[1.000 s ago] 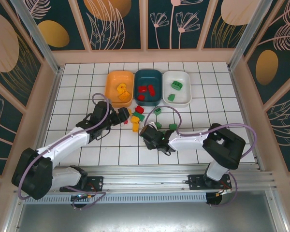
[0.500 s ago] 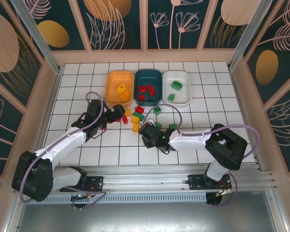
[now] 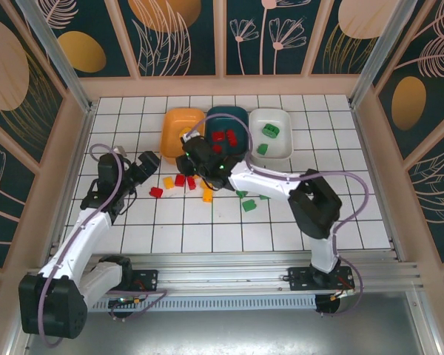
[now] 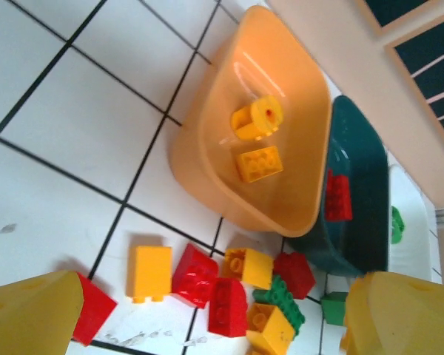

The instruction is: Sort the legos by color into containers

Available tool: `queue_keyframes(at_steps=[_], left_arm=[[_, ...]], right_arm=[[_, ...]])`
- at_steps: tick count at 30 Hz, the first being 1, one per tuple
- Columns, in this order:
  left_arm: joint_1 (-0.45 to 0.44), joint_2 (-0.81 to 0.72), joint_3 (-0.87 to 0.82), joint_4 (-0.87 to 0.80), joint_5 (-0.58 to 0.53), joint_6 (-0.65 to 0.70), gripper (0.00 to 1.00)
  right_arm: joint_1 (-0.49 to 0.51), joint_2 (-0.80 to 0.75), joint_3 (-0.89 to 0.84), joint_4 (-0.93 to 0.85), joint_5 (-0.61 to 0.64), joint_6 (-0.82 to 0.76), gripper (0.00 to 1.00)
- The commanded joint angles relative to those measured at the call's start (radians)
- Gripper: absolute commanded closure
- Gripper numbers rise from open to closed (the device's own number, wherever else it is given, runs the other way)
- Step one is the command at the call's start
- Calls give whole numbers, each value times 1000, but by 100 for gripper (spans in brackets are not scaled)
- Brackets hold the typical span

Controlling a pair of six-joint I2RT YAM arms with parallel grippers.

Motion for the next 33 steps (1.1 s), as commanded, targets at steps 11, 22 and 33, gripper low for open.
queue_keyframes(at_steps=[11, 22, 33], left_arm=[[9, 36, -22, -41, 74, 42, 3], [8, 33, -48, 25, 154, 27, 3], [-30, 155, -122, 233, 294, -98, 20]], right_arm=[[-139, 385, 527, -192, -149, -19, 50], [-114, -19, 104, -56, 84, -77, 36], [-185, -363, -505, -5, 111, -48, 28]])
